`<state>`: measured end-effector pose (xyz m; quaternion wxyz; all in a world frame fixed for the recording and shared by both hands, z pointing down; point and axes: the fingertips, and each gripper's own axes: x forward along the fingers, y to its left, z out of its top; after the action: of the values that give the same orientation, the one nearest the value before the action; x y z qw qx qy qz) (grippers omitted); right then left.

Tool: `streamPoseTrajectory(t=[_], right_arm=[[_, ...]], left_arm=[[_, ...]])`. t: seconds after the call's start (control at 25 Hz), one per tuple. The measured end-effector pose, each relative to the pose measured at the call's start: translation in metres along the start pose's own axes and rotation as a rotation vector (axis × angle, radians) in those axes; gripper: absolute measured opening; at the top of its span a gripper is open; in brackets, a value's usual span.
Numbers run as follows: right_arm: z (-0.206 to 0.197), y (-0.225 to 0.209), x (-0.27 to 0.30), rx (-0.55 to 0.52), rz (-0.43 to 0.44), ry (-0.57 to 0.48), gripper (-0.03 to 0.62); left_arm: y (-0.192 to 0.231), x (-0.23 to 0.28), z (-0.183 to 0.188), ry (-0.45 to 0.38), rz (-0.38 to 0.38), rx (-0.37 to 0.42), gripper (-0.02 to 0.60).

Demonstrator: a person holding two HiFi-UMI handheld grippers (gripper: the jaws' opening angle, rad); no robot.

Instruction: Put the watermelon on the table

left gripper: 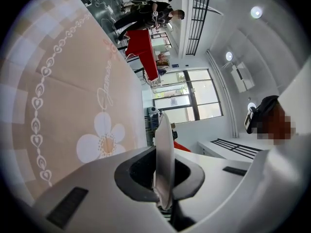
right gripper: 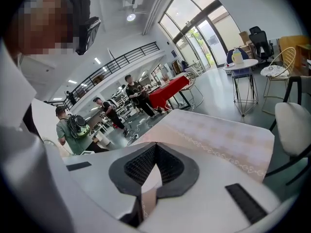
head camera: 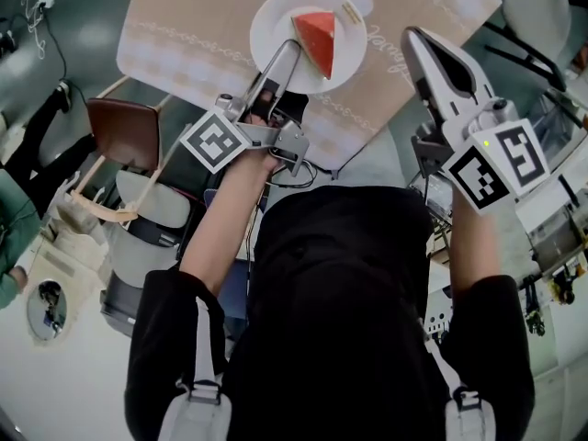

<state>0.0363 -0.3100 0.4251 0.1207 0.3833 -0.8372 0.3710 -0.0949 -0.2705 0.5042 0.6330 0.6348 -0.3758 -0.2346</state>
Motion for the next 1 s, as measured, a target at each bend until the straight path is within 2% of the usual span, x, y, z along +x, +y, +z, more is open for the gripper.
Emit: streamPoseTrajectory(t=[0.28,1.0], right_arm=[[-0.023,-0.017,0.011,0.06,0.026,0.032,0.011],[-0.045,-0.044,0.036,0.105,0.027,0.095,0.011]], left_arm=[[0.026,0.015,0.001,0.014,0.024,-0.003,0.014],[0.093,0.047,-0.007,0.033,0.075,-0.039,0.015]])
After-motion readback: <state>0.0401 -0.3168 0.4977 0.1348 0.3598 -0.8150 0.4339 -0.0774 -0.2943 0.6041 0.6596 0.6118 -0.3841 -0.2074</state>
